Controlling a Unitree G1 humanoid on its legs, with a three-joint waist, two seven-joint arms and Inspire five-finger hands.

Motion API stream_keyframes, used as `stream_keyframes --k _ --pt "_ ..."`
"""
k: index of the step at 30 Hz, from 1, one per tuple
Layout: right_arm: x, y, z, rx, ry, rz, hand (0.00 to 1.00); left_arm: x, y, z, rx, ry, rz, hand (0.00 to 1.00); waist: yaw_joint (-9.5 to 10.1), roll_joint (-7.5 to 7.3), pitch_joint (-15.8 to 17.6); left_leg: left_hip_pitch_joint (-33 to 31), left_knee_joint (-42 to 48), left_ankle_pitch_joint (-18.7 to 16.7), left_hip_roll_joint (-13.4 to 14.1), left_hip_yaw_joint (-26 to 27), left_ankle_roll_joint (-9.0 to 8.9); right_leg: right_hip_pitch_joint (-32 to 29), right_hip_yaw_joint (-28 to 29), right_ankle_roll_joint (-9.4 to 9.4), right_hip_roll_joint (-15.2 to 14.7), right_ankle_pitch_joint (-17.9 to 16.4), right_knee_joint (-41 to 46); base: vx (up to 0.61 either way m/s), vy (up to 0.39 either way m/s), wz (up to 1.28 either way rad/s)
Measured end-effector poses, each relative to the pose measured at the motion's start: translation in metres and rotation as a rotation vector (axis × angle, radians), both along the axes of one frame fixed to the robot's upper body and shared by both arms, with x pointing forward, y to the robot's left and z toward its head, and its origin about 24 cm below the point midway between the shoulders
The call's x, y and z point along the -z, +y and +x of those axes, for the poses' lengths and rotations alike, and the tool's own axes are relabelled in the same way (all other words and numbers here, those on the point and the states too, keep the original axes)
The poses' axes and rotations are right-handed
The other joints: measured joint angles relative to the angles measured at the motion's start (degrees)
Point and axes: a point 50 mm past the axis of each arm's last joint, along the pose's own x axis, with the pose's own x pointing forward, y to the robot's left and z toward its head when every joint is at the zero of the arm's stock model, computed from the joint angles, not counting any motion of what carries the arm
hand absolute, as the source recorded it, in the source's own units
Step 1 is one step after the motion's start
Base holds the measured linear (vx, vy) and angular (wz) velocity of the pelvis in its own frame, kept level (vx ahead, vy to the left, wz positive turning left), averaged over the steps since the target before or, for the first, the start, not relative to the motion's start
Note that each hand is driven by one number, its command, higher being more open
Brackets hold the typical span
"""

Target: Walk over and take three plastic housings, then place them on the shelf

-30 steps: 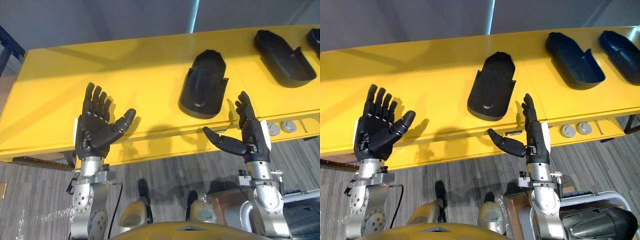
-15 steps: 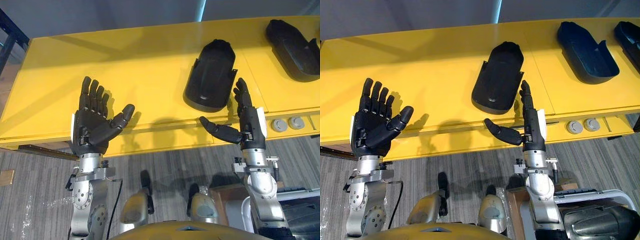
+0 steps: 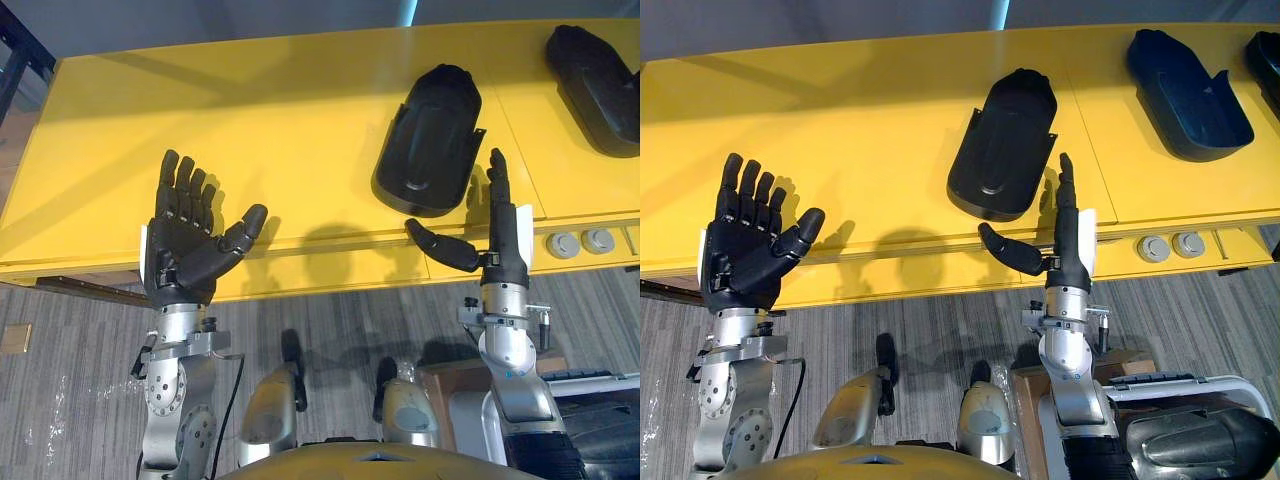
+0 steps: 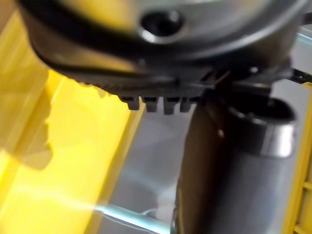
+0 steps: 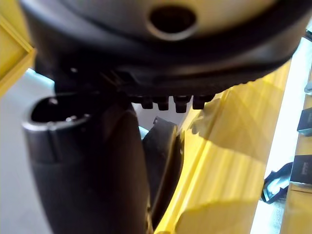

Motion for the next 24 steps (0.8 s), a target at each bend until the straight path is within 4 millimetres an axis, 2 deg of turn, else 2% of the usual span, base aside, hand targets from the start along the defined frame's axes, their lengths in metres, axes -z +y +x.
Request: stream_keyframes --k 7,24 --pt "-0.003 0.0 0.005 0.098 -0.041 0.042 1.0 0.0 0.001 0.0 -0.007 -0.002 0.001 1.0 0.85 0.19 1.0 -0.9 1.8 -0.8 0.3 0.0 -0.09 -0.4 0.1 -0.25 0.1 -0.2 0.7 0.0 0.0 0.0" --pt "-0.006 -0.004 0.016 0.223 -0.07 0.004 1.0 0.006 0.001 0.001 -0.024 0.023 -0.025 1.0 1.1 0.53 1.3 -0.9 2.6 -0.8 0.6 -0.5 -0.14 -0.4 -0.1 -0.64 0.2 -0.5 1.8 0.0 0.0 0.0"
